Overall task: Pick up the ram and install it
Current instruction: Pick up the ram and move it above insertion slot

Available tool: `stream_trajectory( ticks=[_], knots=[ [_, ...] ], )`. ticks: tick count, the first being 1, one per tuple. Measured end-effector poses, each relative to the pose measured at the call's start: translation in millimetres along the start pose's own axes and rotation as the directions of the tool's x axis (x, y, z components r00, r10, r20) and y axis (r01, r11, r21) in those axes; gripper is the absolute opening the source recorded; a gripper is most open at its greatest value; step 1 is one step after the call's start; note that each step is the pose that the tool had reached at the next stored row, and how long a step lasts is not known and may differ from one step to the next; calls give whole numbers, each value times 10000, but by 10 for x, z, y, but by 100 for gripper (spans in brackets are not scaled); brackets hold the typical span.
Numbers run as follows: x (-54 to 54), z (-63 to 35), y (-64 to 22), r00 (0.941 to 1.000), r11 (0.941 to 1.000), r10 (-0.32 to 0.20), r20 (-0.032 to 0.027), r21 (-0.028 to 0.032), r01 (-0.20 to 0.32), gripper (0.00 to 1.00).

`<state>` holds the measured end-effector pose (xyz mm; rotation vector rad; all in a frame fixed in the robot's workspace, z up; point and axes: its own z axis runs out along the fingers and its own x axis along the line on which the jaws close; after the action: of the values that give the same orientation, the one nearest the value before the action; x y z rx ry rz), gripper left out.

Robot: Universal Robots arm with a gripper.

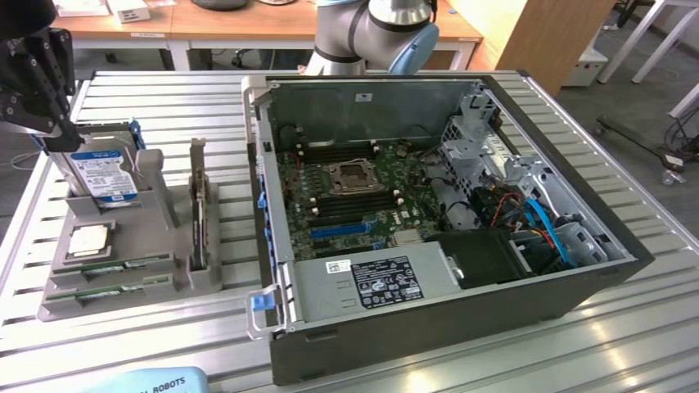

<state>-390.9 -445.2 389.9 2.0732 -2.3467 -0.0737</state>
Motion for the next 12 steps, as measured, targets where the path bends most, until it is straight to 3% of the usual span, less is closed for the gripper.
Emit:
stream_trajectory(
  ticks=[4,12],
  knots=[
    [0,2,1,10000,10000,-41,6,27,41,10],
    [1,10,1,9999,9999,-148,0,24,148,10]
  ],
)
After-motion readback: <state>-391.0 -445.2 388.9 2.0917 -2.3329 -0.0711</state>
